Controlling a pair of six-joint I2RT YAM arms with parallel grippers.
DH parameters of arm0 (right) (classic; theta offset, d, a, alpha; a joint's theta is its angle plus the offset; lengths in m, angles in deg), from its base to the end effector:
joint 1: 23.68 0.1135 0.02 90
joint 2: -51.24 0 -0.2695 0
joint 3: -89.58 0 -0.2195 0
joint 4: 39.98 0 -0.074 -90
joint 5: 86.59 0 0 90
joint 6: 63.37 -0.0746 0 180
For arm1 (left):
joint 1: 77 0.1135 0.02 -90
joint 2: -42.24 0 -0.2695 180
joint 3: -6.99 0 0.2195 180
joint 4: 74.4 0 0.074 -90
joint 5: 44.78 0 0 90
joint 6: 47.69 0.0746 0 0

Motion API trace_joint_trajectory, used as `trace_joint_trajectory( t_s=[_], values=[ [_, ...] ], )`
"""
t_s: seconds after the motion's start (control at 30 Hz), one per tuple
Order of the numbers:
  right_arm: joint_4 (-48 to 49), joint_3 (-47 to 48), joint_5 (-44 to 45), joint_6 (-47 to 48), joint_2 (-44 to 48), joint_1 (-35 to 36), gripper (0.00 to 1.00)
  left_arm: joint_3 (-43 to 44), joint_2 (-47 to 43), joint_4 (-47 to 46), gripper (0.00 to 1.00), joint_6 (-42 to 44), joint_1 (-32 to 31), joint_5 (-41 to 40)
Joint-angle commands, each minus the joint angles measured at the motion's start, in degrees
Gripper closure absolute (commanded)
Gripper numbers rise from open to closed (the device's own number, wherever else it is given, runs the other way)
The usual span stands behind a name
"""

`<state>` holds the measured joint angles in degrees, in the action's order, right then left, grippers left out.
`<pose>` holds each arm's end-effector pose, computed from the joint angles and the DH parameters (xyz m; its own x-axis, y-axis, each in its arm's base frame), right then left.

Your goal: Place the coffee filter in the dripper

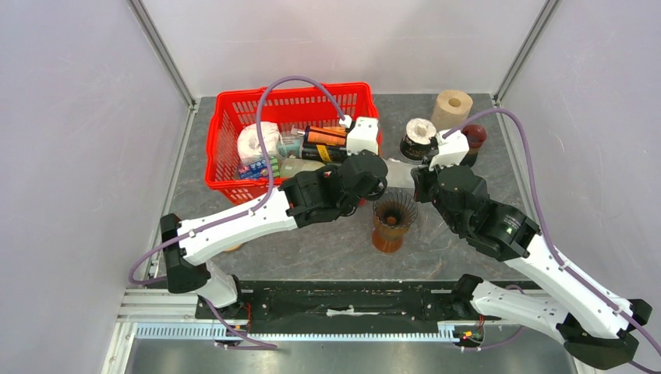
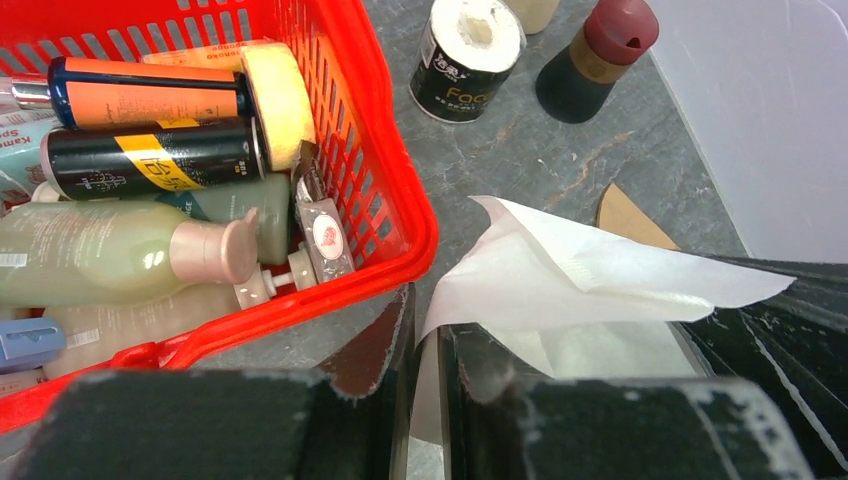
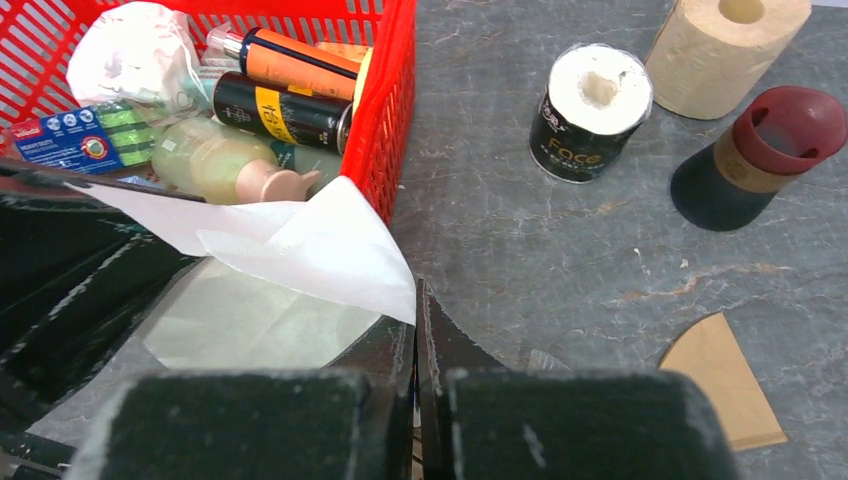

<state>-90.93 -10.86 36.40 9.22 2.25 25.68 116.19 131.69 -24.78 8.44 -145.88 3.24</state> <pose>0.1351 0.0951 0.3809 -0.3074 0.0272 -0.9512 -0.2222 0.9699 0.0995 0.1677 -0.2957 0.3927 -0.4190 -0.0651 -0.9057 0.3022 0.9306 -0.2067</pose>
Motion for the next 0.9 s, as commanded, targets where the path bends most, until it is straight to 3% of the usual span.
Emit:
trace_joint_trajectory(
  t_s=[0.0, 0.2, 0.3, 0.4, 0.5, 0.67, 0.87],
  values=[
    [-0.76, 3.01, 3.59, -1.23, -0.12, 0.12, 1.0, -0.94, -2.69, 1.75, 0.81, -2.17, -0.11, -1.12],
    [-4.23, 5.6, -1.96, -2.84, -1.62, 0.13, 1.0, -0.62, -2.69, 1.6, 0.78, -1.05, -0.07, 3.43],
    [-7.68, 7.73, -5.51, -4.77, -2.86, 0.17, 1.0, -0.91, -3.28, 0.21, 0.61, 1.02, -0.06, 9.01],
    [-13.59, 11.02, -7.26, -8.11, -4.65, 0.12, 1.0, -2.42, -5.11, -1.92, 0.33, 3.0, -0.09, 14.31],
    [-18.64, 13.46, -8.52, -10.13, -6.41, 0.12, 1.0, -5.84, -8.45, -4.99, 0.21, 4.61, -0.13, 19.73],
    [-25.9, 16.24, -11.9, -11.97, -8.37, 0.04, 1.0, -14.79, -18.0, -10.94, 0.15, 6.49, -0.12, 27.69],
    [-34.17, 19.97, -14.84, -12.92, -10.79, 0.03, 1.0, -24.92, -29.8, -13.84, 0.14, 6.29, -0.1, 25.06]
  ],
)
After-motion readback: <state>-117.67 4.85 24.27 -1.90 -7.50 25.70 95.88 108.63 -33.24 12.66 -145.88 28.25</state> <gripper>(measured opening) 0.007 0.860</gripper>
